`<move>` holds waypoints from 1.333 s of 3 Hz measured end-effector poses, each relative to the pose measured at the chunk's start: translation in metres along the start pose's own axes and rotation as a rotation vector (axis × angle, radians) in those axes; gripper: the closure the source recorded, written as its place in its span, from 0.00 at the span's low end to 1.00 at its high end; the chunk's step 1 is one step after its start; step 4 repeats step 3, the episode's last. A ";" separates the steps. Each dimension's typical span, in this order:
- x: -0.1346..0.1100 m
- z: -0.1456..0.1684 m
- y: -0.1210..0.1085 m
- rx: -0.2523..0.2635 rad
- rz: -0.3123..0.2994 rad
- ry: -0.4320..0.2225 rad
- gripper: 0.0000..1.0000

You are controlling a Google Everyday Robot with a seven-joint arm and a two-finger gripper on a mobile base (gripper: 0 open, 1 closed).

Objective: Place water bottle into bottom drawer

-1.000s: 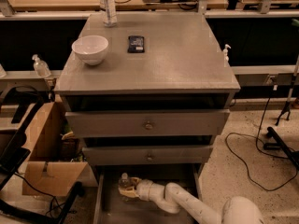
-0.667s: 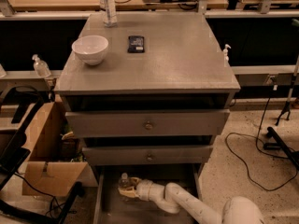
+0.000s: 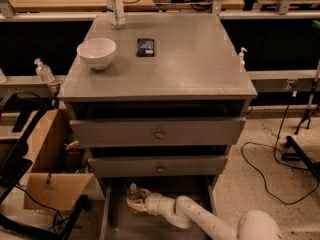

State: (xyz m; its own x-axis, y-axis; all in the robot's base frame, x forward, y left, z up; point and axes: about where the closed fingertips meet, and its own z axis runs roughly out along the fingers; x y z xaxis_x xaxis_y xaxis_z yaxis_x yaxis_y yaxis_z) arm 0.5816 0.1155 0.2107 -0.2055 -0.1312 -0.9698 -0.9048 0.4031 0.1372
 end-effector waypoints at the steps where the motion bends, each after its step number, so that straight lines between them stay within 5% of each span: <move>1: 0.000 0.002 0.001 -0.003 0.001 -0.001 0.12; 2: -0.001 0.003 0.003 -0.005 0.001 -0.002 0.00; 4: -0.001 0.003 0.003 -0.005 0.001 -0.002 0.00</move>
Offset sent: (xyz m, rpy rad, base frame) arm -0.0005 0.0018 0.0003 0.0014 0.0004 0.0023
